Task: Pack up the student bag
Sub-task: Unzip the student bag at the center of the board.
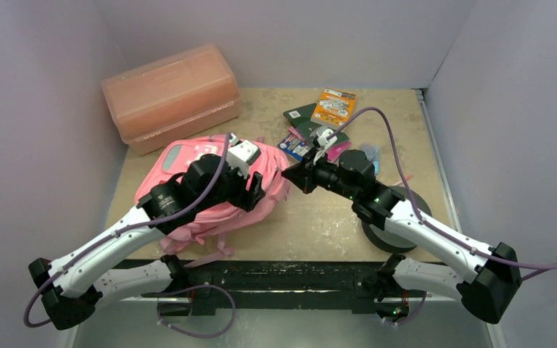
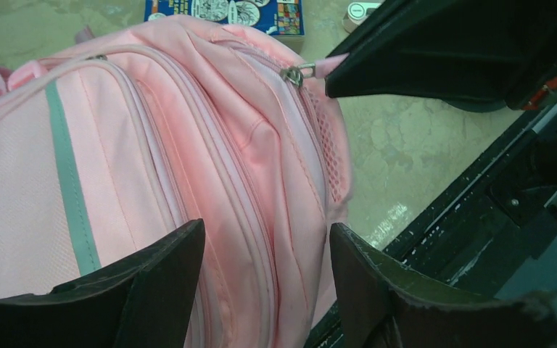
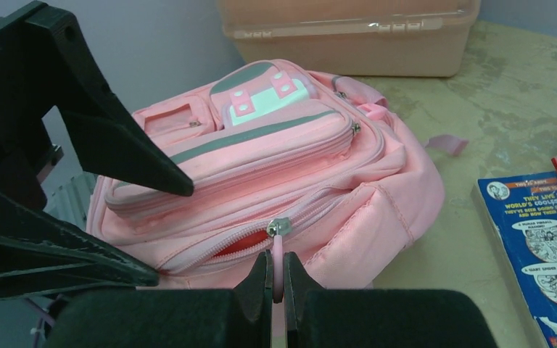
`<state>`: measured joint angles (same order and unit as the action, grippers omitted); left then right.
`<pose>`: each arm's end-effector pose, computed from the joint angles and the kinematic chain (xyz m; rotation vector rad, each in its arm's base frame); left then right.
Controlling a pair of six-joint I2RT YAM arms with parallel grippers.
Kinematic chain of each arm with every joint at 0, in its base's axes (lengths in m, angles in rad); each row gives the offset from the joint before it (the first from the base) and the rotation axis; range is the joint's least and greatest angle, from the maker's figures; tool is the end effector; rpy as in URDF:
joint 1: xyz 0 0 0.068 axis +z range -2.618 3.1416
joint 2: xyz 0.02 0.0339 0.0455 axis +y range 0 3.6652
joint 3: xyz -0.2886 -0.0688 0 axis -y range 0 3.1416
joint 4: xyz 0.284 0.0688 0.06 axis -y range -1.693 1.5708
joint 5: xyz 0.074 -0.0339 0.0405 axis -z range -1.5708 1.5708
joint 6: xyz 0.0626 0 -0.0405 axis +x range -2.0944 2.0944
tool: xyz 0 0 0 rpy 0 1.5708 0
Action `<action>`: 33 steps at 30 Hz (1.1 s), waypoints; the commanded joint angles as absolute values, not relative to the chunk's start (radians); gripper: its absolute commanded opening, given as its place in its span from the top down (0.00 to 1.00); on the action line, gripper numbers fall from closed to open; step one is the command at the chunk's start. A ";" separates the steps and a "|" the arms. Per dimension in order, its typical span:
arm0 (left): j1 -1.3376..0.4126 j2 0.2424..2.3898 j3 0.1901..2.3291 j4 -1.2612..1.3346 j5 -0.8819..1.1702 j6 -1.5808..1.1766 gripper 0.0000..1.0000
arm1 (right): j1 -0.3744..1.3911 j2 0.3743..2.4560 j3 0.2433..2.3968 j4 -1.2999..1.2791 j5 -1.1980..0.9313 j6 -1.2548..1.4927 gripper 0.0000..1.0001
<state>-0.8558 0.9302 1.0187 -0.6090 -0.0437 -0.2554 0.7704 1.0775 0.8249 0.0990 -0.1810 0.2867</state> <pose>0.1617 -0.1821 0.3618 0.6105 2.0644 -0.6179 0.2127 0.2221 0.3341 -0.5699 1.7227 0.9236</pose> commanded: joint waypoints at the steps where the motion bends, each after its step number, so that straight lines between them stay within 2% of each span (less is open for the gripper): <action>1: -0.915 1.024 1.120 -0.548 -0.267 -0.268 0.39 | 0.782 1.030 0.839 0.227 -0.215 0.277 1.00; 6: -0.931 1.120 1.189 -0.572 -0.283 -0.259 0.51 | 0.794 1.020 0.851 0.200 -0.208 0.264 1.00; 8: -0.942 1.130 1.189 -0.582 -0.291 -0.235 0.63 | 0.796 1.002 0.840 0.204 -0.205 0.258 1.00; 11: -0.950 1.101 1.177 -0.616 -0.332 -0.194 0.85 | 0.796 0.993 0.853 0.164 -0.155 0.251 1.00; 14: -0.953 1.000 1.113 -0.614 -0.329 -0.093 0.94 | 0.795 0.980 0.856 0.151 -0.150 0.274 1.00; 16: -0.953 0.927 1.075 -0.637 -0.322 -0.022 0.97 | 0.794 0.982 0.868 0.136 -0.151 0.274 1.00; 20: -0.957 0.770 1.006 -0.703 -0.180 0.130 1.00 | 0.790 1.000 0.909 0.075 -0.187 0.272 1.00; 33: -0.959 0.418 0.928 -0.707 -0.097 0.270 1.00 | 0.749 1.069 1.011 -0.101 -0.194 0.283 1.00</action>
<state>-0.9710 0.5358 0.9207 -0.6407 -0.0635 0.1680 0.8177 1.0672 0.9604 -0.0727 -0.3138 0.2943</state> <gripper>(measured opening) 0.038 0.027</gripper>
